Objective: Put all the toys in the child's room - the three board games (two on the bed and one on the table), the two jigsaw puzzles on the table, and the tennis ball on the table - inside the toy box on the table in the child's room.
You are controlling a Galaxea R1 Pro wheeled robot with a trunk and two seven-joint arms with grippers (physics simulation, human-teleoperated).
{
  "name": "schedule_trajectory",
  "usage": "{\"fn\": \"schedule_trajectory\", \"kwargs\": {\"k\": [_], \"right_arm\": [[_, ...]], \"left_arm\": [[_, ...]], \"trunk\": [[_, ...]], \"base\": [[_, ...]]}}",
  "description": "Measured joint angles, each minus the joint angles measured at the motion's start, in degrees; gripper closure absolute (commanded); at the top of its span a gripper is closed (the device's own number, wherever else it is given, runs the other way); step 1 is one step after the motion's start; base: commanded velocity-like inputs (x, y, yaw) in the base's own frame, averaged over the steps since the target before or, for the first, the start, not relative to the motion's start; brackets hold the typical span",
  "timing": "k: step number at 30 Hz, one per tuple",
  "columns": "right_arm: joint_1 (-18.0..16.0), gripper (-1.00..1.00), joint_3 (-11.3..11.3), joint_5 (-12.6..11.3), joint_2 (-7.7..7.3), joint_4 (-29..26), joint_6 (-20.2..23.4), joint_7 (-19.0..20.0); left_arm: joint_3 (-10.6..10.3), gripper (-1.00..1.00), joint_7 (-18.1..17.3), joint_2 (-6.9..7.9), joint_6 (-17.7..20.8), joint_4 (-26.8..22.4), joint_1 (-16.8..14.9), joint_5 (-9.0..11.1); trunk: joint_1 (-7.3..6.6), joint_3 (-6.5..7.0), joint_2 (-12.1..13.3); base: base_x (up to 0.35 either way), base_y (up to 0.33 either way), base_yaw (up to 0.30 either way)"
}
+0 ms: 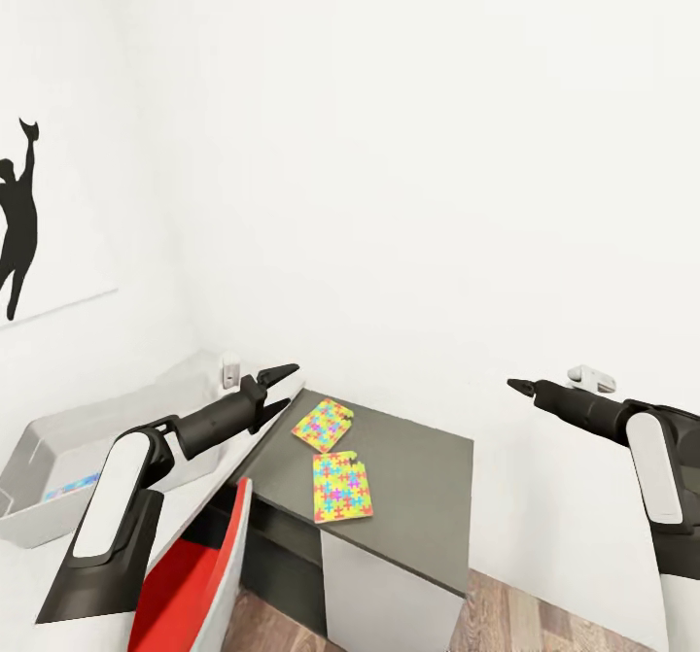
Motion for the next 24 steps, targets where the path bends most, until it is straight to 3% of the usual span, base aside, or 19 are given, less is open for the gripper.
{"fn": "schedule_trajectory", "kwargs": {"k": [24], "right_arm": [[-0.6,-1.0,-0.1,0.1,0.06,2.8,0.0,-0.4]], "left_arm": [[0.0,-1.0,0.4,0.04,0.0,0.0,-0.1,-0.1]], "trunk": [[0.0,0.65,0.0]], "base": [[0.0,0.0,-0.275]]}}
